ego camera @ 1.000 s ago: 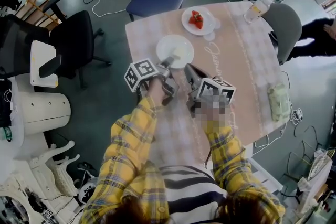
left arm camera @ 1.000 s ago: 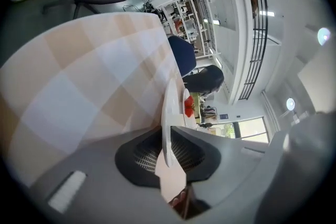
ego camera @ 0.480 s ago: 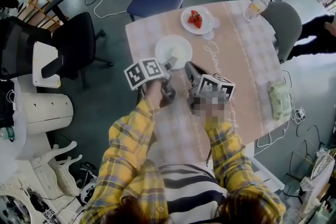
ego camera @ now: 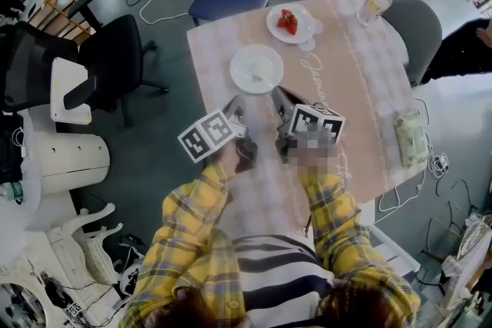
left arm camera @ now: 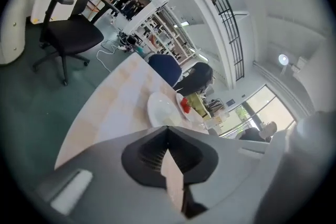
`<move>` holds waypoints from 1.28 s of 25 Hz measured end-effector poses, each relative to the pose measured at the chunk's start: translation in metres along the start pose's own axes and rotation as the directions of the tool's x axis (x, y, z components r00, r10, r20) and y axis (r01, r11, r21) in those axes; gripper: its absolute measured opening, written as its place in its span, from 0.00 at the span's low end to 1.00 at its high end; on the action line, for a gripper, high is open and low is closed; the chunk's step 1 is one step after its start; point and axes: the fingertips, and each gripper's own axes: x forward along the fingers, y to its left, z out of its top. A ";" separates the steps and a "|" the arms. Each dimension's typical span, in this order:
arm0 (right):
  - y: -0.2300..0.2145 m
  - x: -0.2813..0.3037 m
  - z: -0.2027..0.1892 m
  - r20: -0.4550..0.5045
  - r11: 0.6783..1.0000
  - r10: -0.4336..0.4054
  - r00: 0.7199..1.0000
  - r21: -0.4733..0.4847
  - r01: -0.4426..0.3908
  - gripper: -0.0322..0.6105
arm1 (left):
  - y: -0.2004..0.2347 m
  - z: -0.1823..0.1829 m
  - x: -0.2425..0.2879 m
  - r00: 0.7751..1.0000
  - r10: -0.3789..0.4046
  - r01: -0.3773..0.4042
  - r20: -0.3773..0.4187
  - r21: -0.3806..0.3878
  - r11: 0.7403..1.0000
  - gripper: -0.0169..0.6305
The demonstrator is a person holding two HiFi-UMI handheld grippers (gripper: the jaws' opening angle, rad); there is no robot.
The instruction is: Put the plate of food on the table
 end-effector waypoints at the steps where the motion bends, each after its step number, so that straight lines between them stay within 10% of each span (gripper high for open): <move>1: 0.002 -0.003 -0.001 0.002 1.000 0.000 1.000 -0.005 0.000 0.05 | -0.003 -0.001 -0.006 1.000 -0.022 0.022 0.009 0.013 1.000 0.03; 16: 0.045 -0.075 -0.036 0.051 0.997 -0.016 0.999 -0.077 0.020 0.05 | -0.037 -0.035 -0.085 0.986 -0.161 0.165 -0.045 0.385 0.908 0.03; 27: 0.069 -0.133 -0.075 0.087 0.993 -0.071 0.994 -0.083 0.079 0.05 | -0.039 -0.066 -0.133 0.966 -0.200 0.256 -0.163 0.516 0.818 0.02; 32: 0.080 -0.143 -0.092 0.074 0.990 -0.083 0.994 -0.106 0.090 0.05 | -0.028 -0.076 -0.151 0.961 -0.204 0.273 -0.189 0.497 0.824 0.03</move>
